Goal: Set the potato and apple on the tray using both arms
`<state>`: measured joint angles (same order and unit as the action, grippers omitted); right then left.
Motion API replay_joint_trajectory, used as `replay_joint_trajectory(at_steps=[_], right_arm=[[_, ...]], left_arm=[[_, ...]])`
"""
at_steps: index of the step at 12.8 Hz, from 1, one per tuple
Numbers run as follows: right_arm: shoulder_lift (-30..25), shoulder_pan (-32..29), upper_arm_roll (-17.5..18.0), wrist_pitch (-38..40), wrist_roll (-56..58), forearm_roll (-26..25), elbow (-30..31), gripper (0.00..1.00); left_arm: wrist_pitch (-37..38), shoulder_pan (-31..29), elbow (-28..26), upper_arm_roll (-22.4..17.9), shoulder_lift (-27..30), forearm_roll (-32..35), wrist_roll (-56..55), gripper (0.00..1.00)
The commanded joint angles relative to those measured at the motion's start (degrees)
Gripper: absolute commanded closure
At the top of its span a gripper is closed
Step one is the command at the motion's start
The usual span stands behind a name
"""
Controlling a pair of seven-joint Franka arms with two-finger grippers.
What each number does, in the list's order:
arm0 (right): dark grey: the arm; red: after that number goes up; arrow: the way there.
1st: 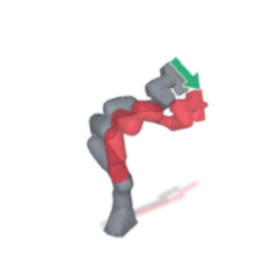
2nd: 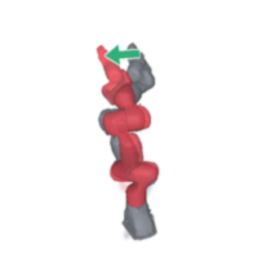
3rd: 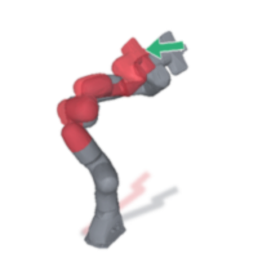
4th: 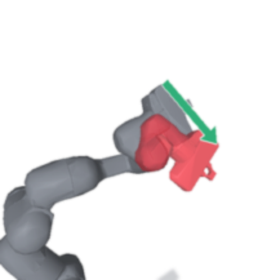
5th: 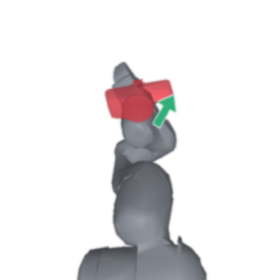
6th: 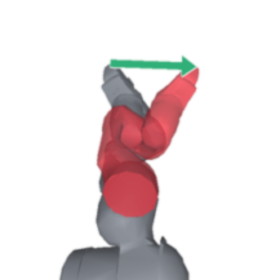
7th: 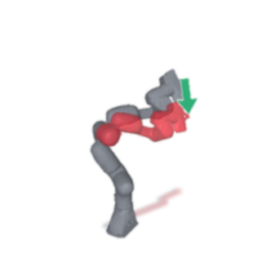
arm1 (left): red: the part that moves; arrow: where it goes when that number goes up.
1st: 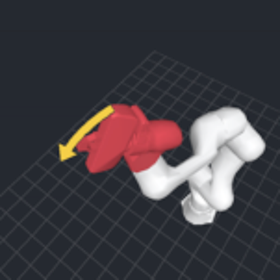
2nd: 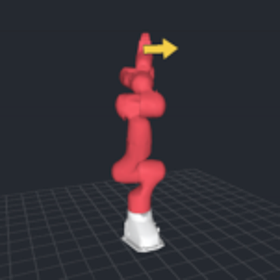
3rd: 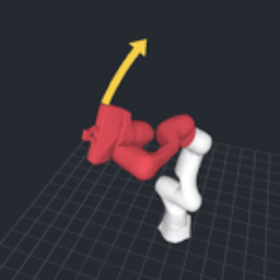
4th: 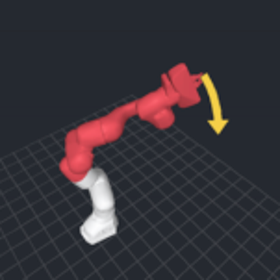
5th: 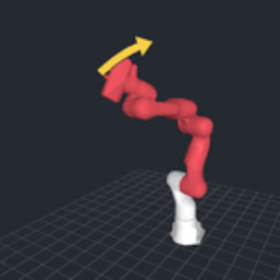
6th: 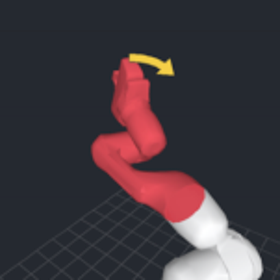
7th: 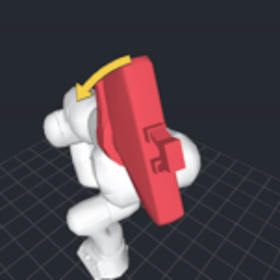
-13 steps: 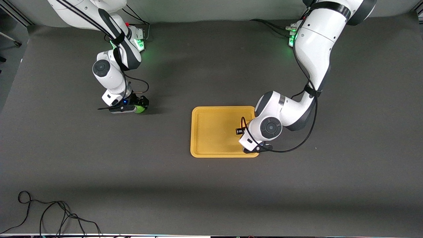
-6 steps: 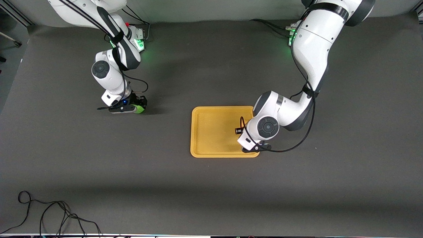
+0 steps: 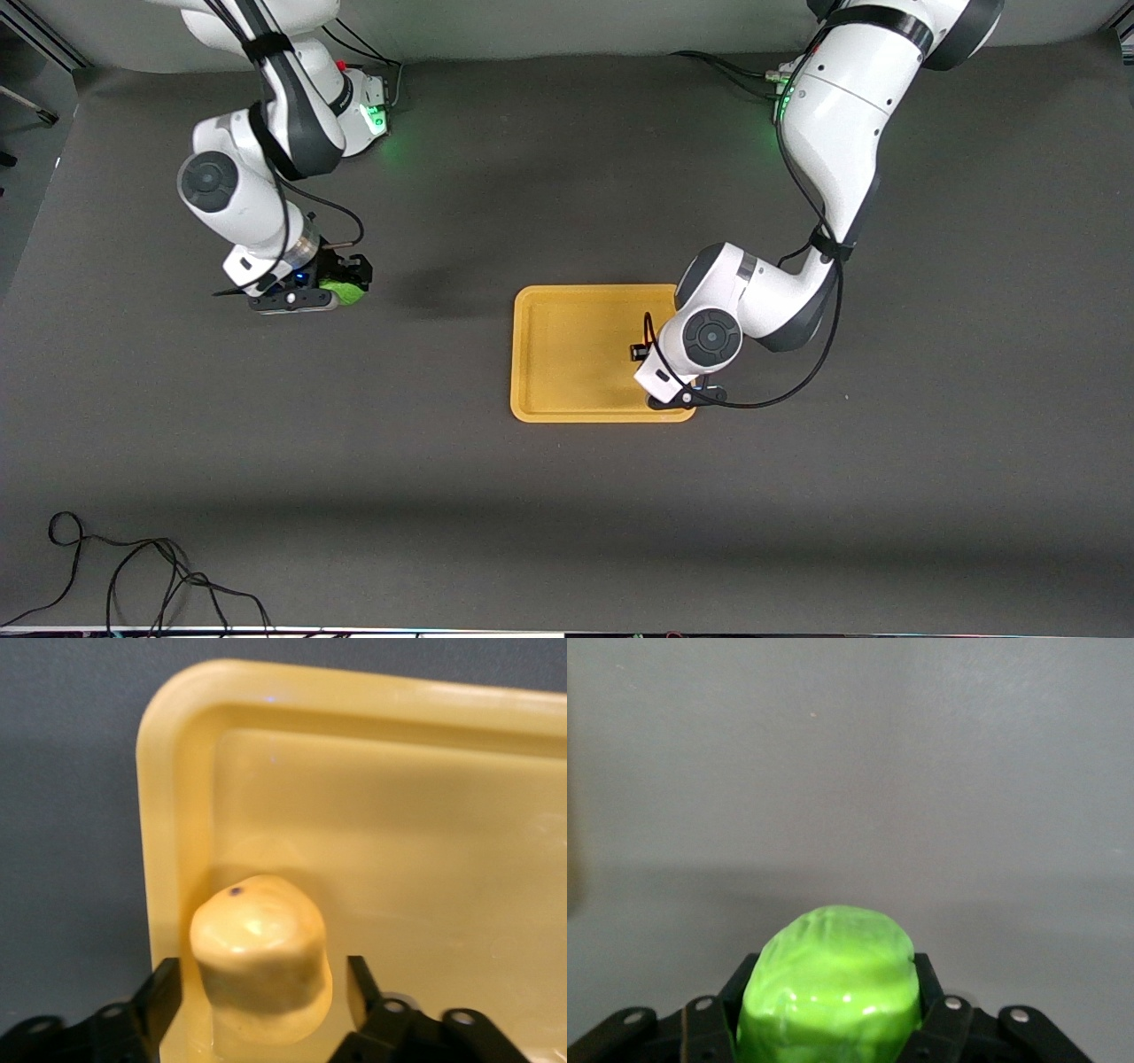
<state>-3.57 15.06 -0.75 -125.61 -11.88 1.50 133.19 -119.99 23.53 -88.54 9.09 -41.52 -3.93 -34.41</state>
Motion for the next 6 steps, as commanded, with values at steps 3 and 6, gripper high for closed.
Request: replay_joint_trajectory(at_steps=[3,6], right_arm=[[3.7,0.1,-0.5,24.2,-0.2,-0.4,-26.4,0.52],[7.4,0.4,-0.5,25.6,-0.7,-0.4,-33.2,0.52]], left_arm=[[12.5,-3.6,1.0,-0.7,9.1,0.4,1.2,0.00],[23.2,-10.1,1.3,-0.7,20.3,0.2,9.1,0.00]])
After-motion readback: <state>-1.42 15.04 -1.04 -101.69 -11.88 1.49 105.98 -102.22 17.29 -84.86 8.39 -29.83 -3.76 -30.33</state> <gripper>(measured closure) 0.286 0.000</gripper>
